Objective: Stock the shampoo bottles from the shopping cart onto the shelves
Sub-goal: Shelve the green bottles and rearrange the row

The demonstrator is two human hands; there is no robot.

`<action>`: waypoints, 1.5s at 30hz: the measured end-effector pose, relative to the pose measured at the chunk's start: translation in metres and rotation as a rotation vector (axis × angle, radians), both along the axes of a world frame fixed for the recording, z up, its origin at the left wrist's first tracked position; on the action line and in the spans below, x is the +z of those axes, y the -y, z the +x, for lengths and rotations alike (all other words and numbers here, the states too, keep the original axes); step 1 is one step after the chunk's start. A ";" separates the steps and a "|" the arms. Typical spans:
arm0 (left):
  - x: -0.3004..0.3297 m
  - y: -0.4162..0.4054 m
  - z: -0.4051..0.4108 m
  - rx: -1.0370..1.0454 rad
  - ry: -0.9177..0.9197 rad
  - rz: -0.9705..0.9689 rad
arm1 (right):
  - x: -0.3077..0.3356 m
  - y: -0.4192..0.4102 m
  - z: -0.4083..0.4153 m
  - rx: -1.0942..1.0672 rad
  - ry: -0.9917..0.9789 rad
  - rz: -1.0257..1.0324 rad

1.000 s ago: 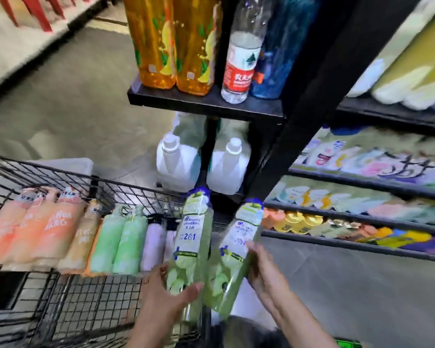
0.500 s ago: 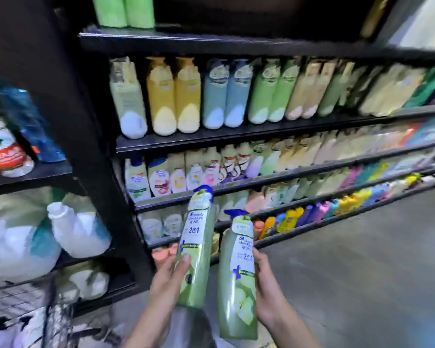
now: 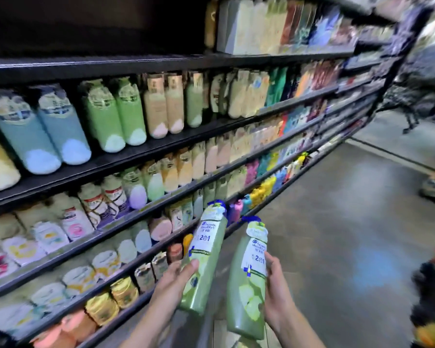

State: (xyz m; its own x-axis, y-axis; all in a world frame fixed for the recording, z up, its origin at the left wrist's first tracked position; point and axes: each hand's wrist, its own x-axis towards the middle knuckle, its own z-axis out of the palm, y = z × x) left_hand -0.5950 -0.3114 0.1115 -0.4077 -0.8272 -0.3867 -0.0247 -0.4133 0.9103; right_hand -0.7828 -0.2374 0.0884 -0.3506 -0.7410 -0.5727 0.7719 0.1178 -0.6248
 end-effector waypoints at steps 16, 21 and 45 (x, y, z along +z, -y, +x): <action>0.018 0.185 -0.233 0.134 -0.108 -0.007 | 0.047 0.209 -0.225 0.122 -0.082 -0.128; 0.019 0.226 -0.264 0.222 -0.078 -0.081 | 0.040 0.277 -0.266 0.095 -0.068 -0.154; 0.036 0.378 -0.371 0.745 -0.004 -0.256 | 0.106 0.648 -0.331 0.582 -0.408 -0.567</action>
